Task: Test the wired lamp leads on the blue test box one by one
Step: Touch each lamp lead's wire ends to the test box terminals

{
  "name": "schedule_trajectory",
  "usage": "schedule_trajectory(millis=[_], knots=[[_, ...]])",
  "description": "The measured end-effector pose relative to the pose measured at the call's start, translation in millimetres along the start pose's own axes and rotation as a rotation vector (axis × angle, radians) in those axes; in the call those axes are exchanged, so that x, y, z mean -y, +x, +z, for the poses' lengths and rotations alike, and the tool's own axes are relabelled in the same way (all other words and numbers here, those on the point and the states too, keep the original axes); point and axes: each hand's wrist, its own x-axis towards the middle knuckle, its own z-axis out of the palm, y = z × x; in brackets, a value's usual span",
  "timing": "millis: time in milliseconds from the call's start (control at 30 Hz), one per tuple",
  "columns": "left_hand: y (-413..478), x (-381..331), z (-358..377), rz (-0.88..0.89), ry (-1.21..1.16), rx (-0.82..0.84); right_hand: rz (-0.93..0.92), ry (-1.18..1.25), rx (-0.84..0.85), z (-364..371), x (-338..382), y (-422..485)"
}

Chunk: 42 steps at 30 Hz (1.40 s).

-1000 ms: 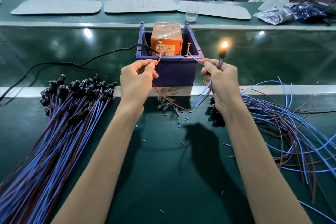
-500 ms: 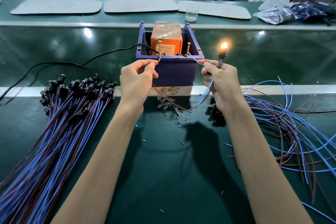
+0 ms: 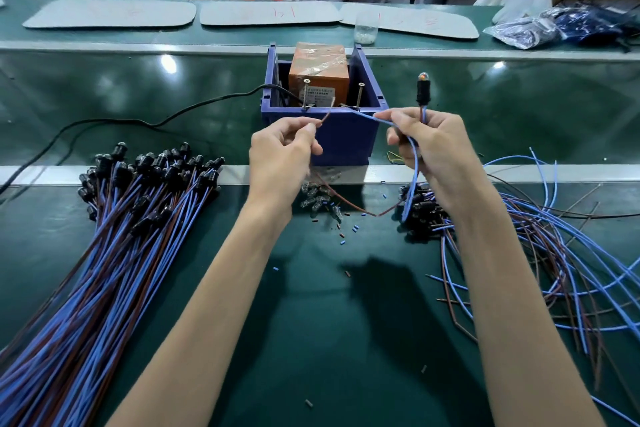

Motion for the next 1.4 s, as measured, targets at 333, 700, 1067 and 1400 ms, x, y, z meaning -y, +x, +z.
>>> schedule_trajectory(millis=[333, 700, 1067, 1400], knots=[[-54.8, 8.8, 52.1, -0.047, -0.084, 0.254, -0.148, -0.875, -0.383, -22.4, 47.5, -24.0], [-135.9, 5.0, 79.8, 0.093, 0.378, 1.275, -0.534, -1.276, -0.302, -31.3, 78.7, -54.9], [-29.6, -27.0, 1.1, 0.145, 0.916, 0.928, 0.087, -1.114, 0.083, -68.8, 21.8, -19.9], [33.4, 3.8, -107.6, -0.191, 1.242, 0.056, 0.316, -1.074, 0.193, -97.9, -7.9, -13.0]])
